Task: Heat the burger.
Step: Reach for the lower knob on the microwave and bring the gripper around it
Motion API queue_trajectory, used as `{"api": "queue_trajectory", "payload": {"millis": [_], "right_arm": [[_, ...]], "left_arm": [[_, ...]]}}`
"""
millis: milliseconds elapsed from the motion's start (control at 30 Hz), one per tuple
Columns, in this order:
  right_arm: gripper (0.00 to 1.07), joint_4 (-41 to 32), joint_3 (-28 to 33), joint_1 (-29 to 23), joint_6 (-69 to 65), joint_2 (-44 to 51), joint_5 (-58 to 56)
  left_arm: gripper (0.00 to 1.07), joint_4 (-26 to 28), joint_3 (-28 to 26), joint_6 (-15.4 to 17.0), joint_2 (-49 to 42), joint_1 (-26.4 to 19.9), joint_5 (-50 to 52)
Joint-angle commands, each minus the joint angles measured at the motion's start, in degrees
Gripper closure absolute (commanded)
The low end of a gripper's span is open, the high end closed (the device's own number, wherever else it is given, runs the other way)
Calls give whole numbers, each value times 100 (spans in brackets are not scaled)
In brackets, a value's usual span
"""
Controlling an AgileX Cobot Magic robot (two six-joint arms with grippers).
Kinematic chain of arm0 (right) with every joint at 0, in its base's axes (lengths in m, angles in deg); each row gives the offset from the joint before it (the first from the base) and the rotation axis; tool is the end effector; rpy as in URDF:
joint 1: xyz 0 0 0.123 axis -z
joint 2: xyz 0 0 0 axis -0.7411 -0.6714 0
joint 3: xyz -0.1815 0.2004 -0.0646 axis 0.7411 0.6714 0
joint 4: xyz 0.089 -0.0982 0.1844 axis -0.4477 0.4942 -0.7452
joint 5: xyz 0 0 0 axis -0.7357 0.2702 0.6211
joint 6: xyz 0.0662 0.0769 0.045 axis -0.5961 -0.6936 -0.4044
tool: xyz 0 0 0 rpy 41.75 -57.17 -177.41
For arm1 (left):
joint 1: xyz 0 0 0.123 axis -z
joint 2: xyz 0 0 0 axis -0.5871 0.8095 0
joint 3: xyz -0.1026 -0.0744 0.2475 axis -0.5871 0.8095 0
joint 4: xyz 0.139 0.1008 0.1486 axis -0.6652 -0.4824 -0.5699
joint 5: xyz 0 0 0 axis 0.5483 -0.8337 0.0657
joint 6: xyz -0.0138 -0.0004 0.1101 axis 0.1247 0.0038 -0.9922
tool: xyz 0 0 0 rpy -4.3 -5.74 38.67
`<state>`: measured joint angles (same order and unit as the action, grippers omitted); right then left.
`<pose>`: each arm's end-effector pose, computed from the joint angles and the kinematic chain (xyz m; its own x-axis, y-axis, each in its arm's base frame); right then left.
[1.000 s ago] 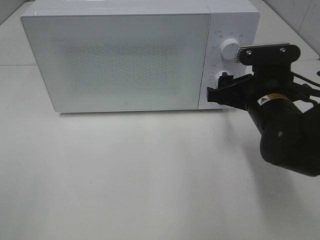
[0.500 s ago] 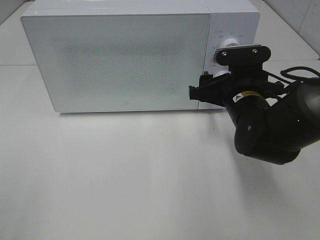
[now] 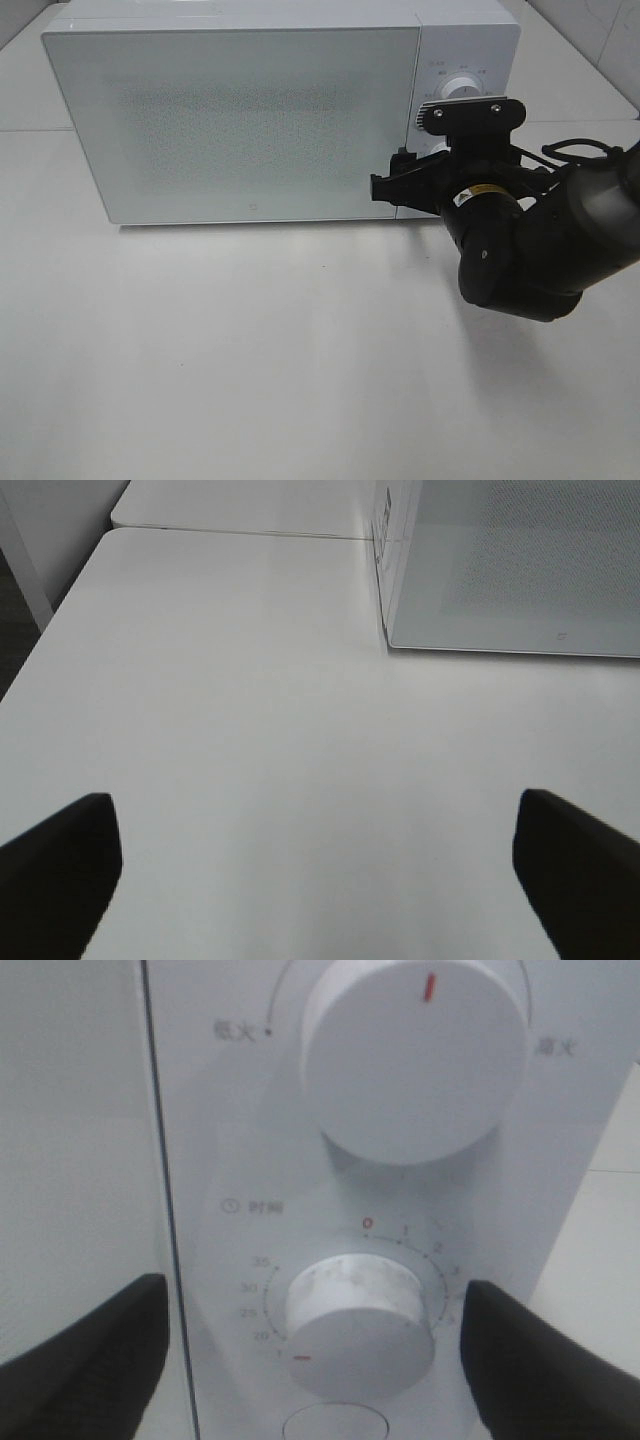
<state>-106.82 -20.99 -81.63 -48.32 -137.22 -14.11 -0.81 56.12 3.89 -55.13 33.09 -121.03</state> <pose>0.3267 0.1454 0.1356 -0.1612 -0.0727 -0.9842 -0.0110 0.9974 -0.0719 -0.0014 -0.0064 0.2576 -0.4370 -0.0370 -0.8987 -0.0054 0.9992 -0.0386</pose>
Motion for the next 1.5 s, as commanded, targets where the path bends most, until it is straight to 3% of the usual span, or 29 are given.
{"api": "queue_trajectory", "payload": {"millis": [33, 500, 733, 867, 900, 933, 1000, 1033, 1067, 1100, 1167, 1400, 1500], "right_arm": [[31, 97, -92, 40, -40, -34, -40], [32, 258, -97, 235, -34, -34, -63], [40, 258, -97, 235, -34, -34, -57], [55, 252, -97, 235, -46, -63, -86], [64, 252, -97, 235, -63, -80, -103], [64, 252, -97, 235, -63, -80, -103], [82, 264, -97, 235, -63, -80, -115], [82, 264, -97, 235, -63, -80, -115], [93, 264, -97, 235, -63, -80, -80], [93, 264, -97, 235, -63, -80, -80], [104, 264, -97, 235, -63, -80, -6], [107, 327, -97, 229, -189, -80, 80], [107, 768, -97, 229, -911, -80, 252]], "left_arm": [[5, 29, 6, 0, -155, 6, 34], [5, 29, 6, 0, -155, 6, 34], [5, 29, 6, 0, -155, 6, 34], [5, 29, 6, 0, -155, 6, 34], [5, 29, 6, 0, -155, 6, 34], [5, 29, 6, 0, -155, 6, 34], [5, 29, 6, 0, -155, 6, 34], [5, 29, 6, 0, -155, 6, 34], [5, 29, 6, 0, -155, 6, 34], [5, 29, 6, 0, -155, 6, 34], [5, 29, 6, 0, -155, 6, 34], [5, 29, 6, 0, -155, 6, 34], [5, 29, 6, 0, -155, 6, 34]]}}
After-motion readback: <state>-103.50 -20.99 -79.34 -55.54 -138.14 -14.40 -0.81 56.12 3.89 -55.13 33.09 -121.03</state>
